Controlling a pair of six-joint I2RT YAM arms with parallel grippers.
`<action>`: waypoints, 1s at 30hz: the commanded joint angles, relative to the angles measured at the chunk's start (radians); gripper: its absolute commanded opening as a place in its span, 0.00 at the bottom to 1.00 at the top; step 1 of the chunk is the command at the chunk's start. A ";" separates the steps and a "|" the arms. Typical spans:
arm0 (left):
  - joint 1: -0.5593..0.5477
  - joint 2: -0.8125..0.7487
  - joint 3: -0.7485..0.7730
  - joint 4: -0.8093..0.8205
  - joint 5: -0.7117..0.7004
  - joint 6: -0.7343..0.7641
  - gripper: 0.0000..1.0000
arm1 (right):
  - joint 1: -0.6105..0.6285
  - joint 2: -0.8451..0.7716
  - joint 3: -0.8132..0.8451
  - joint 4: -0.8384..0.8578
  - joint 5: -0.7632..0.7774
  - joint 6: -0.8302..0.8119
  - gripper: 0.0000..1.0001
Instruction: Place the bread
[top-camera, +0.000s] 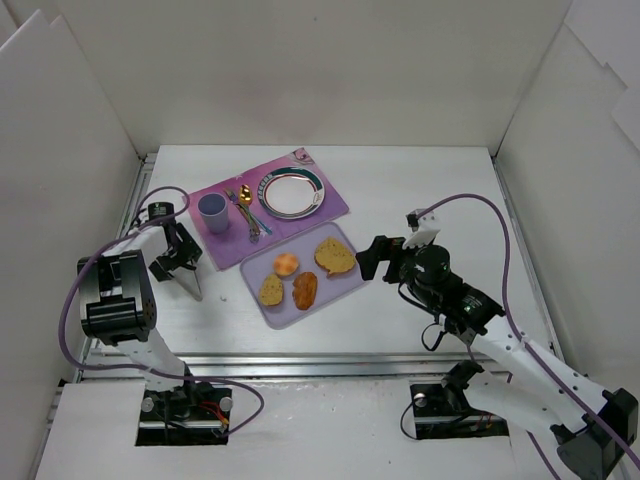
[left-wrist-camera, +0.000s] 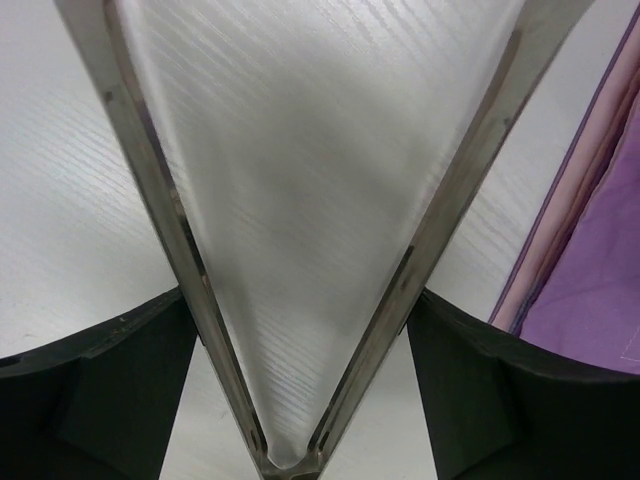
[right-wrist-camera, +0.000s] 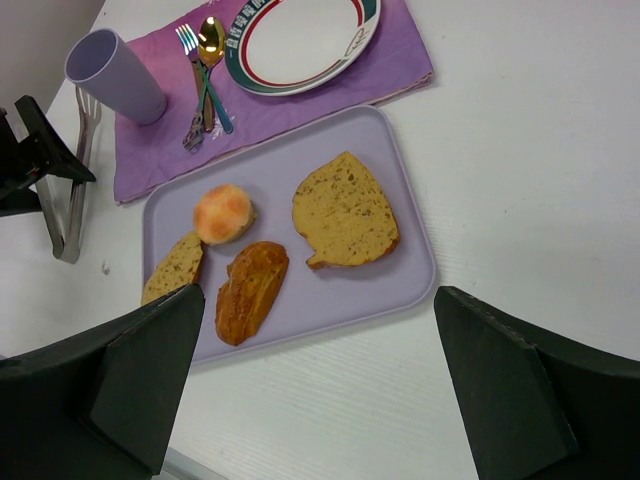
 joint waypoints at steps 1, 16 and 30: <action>0.008 0.012 0.046 0.032 0.037 0.020 0.75 | 0.008 -0.018 0.050 0.042 -0.004 0.012 0.98; -0.002 -0.200 -0.005 -0.001 0.097 -0.010 0.43 | 0.006 0.000 0.054 0.044 -0.012 0.011 0.98; -0.011 -0.448 0.259 -0.321 0.099 0.030 0.46 | 0.008 0.019 0.060 0.042 -0.024 0.011 0.98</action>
